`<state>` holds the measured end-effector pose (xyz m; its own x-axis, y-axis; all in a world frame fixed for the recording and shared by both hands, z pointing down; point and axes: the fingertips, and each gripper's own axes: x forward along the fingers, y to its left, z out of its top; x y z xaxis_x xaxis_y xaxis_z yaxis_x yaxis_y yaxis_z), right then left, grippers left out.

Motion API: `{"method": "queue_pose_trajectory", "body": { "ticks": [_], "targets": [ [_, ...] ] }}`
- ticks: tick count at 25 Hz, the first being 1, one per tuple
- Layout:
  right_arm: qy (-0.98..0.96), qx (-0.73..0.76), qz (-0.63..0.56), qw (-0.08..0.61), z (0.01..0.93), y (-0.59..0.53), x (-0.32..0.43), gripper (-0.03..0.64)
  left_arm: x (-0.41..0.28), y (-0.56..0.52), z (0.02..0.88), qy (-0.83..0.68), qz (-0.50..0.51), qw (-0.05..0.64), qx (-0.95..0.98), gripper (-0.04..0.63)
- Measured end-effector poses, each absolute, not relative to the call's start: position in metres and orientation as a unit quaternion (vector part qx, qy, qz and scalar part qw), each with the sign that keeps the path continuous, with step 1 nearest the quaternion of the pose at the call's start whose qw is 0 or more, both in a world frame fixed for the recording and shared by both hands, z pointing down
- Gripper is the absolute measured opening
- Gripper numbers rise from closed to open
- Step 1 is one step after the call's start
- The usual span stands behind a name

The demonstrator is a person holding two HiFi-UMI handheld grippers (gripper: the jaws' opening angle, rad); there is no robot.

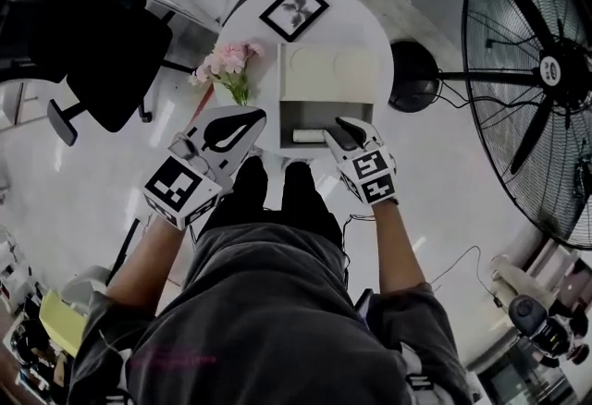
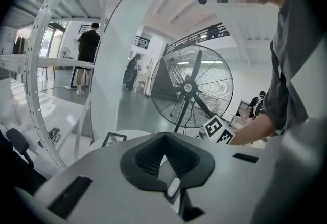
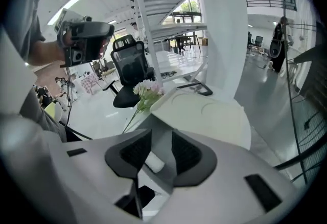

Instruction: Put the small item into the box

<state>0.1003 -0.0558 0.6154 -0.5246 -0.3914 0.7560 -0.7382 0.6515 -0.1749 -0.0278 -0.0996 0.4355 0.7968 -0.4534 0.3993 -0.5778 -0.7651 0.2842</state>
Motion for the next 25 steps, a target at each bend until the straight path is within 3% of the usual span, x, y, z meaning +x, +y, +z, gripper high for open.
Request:
{"method": "queue_pose_trajectory", "body": {
  "ticks": [11,25],
  "targets": [
    [-0.841,0.417,0.209,0.274,0.516,-0.059,0.100,0.057,-0.031,-0.094,0.388,-0.244,0.130,0.158,0.948,0.015],
    [-0.837,0.484,0.153,0.201,0.418,-0.063,0.096,0.029,-0.030,-0.096,0.340,-0.210,0.116,0.117,0.964,0.015]
  ]
}}
